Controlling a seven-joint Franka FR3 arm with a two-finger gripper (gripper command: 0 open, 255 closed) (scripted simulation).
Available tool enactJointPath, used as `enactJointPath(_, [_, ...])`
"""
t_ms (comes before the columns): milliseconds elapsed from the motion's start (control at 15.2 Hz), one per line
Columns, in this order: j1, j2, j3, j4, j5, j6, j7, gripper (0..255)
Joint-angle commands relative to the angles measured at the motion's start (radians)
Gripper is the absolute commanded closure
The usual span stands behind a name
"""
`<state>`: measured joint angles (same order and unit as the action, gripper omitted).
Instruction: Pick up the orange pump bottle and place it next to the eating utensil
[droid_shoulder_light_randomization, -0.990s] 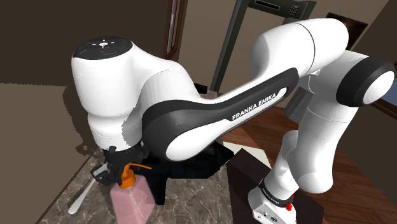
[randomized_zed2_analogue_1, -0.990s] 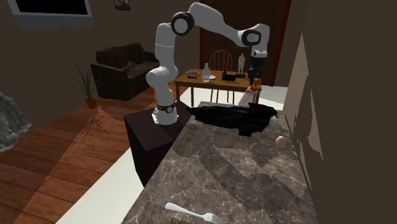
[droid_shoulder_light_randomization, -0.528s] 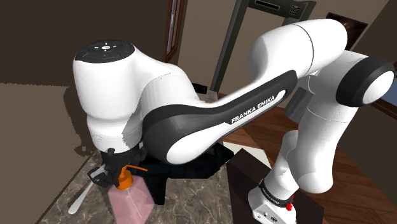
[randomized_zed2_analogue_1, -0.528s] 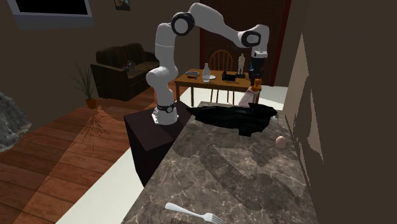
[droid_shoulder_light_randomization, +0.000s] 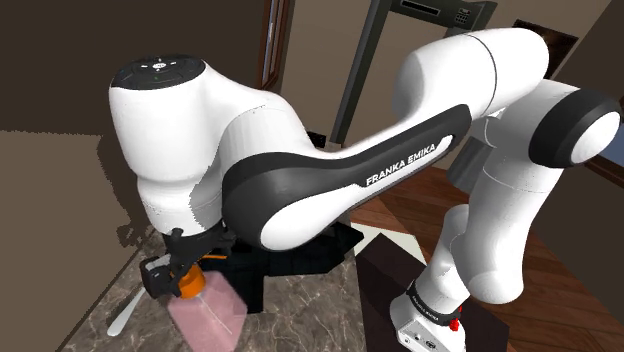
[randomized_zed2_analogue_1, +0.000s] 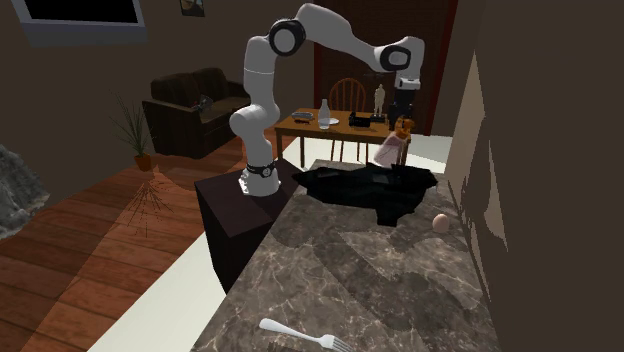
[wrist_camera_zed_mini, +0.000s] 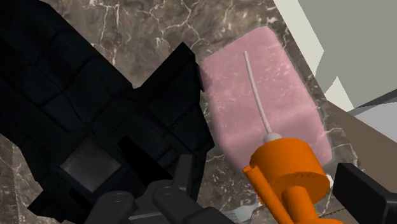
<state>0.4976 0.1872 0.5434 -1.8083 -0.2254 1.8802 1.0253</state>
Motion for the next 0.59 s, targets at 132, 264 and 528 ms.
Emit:
enactJointPath(132, [0.009, -0.003, 0.006, 0.081, 0.008, -0.090, -0.005, 0])
enactJointPath(264, [0.009, -0.003, 0.006, 0.081, 0.008, -0.090, -0.005, 0])
enactJointPath(528, [0.009, -0.003, 0.006, 0.081, 0.008, -0.090, -0.005, 0])
